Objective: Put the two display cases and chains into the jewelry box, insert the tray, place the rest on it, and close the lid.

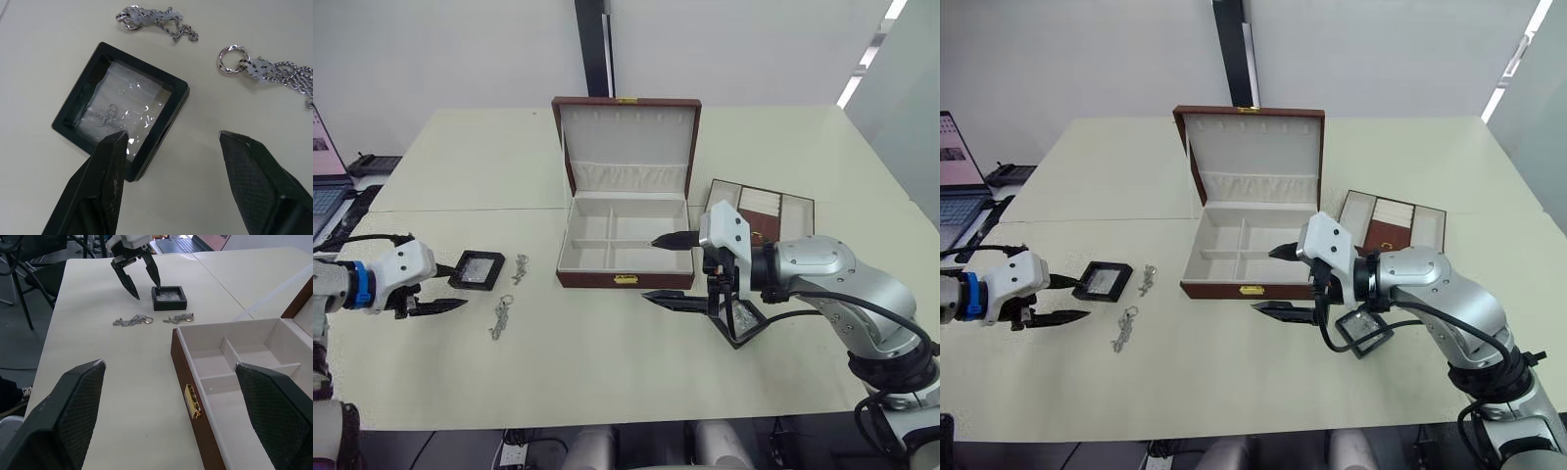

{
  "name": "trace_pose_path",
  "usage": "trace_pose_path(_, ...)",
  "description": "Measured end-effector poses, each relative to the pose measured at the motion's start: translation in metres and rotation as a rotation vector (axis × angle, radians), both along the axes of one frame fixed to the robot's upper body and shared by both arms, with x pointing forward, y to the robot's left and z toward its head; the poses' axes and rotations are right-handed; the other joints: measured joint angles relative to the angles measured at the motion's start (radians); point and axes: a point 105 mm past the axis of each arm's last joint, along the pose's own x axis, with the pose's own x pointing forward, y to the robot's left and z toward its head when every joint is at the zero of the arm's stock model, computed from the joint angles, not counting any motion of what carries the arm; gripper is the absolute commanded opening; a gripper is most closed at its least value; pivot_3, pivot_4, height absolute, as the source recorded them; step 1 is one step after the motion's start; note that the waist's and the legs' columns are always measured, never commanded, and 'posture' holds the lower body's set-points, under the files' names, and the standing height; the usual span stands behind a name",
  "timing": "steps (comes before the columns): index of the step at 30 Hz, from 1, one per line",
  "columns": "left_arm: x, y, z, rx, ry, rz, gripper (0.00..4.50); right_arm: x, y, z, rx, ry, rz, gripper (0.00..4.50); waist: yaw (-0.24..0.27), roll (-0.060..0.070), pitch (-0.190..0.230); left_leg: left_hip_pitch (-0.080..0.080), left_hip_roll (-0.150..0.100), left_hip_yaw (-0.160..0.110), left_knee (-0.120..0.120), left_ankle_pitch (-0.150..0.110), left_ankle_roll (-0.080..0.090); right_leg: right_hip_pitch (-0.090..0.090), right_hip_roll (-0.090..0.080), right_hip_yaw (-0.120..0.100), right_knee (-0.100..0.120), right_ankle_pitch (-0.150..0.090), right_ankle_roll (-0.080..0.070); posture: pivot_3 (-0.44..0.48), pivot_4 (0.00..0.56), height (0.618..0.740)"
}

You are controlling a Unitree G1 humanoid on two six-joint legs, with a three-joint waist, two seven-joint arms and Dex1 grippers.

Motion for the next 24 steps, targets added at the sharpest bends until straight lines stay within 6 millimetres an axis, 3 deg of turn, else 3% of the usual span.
trace_pose_path(5,0.0077,0.0020,-0.0071,0.036,-0.011,0.024,3.01,0.0005,-0.0002,-0.0007,-0.003,0.003,-0.005,4.50,-0.012,0.000,0.000,0.000,0.000,-0.001,0.000,0.001,-0.001,0.000,0.000,-0.002,0.001,0.000,0.000,0.000,0.150,0.740)
trace_pose_path(6,0.0090,0.0021,-0.0075,0.043,-0.013,0.025,2.83,0.0005,-0.0002,-0.0008,-0.004,0.004,-0.005,4.50,-0.012,0.000,0.000,0.000,0.000,-0.001,0.000,0.001,-0.001,0.000,0.000,-0.002,0.001,0.000,0.000,0.000,0.150,0.740)
trace_pose_path(8,0.0105,0.0024,-0.0071,0.055,-0.020,0.024,2.46,0.0004,-0.0002,-0.0012,-0.005,0.008,-0.005,4.50,-0.012,0.000,0.000,0.000,0.000,-0.002,0.000,0.001,-0.001,0.000,0.000,-0.002,0.001,0.000,0.000,0.000,0.150,0.740)
trace_pose_path(16,0.0101,0.0025,-0.0089,0.066,-0.023,0.015,0.14,-0.0002,-0.0003,-0.0013,-0.002,0.018,-0.003,4.50,-0.013,0.000,0.000,0.000,0.000,-0.002,0.000,0.001,-0.001,0.000,0.000,-0.002,0.001,0.000,0.000,0.000,0.150,0.740)
trace_pose_path(24,0.0059,0.0041,-0.0072,0.073,0.000,-0.004,0.02,-0.0011,0.0002,-0.0013,0.002,0.029,0.003,4.50,-0.013,0.000,0.000,0.000,0.001,-0.002,0.000,0.001,-0.001,0.000,0.000,-0.002,0.002,0.000,0.000,0.000,0.150,0.740)
